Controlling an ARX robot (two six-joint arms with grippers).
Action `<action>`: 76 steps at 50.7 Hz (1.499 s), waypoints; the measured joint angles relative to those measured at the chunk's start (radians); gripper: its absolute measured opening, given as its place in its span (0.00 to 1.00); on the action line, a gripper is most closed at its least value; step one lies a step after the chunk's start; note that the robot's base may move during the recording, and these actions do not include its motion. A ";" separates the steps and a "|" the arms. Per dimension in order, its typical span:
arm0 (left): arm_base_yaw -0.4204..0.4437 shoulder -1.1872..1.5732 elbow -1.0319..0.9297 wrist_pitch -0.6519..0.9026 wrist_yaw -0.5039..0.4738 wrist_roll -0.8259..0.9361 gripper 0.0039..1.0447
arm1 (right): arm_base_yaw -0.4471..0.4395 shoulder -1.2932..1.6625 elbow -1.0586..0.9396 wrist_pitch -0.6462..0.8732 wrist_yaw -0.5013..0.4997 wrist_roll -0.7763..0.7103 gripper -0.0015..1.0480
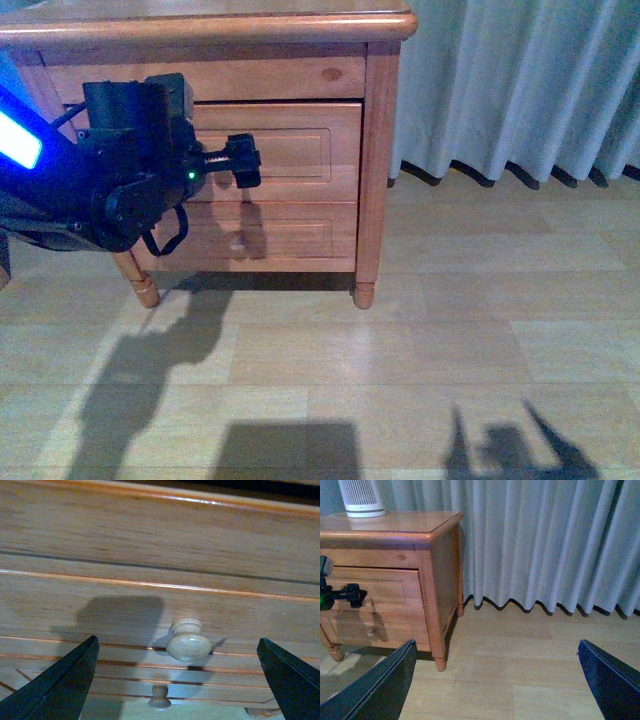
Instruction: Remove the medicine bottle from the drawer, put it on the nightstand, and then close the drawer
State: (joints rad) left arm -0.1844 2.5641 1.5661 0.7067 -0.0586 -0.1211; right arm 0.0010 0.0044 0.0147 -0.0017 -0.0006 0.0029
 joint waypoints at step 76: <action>-0.072 -0.277 -0.936 0.593 -0.022 -0.100 0.40 | 0.000 0.000 0.000 0.000 0.000 0.000 0.93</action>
State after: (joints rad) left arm -0.2569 2.2871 0.6300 1.2999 -0.0807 -0.2211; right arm 0.0010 0.0044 0.0147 -0.0017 -0.0006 0.0029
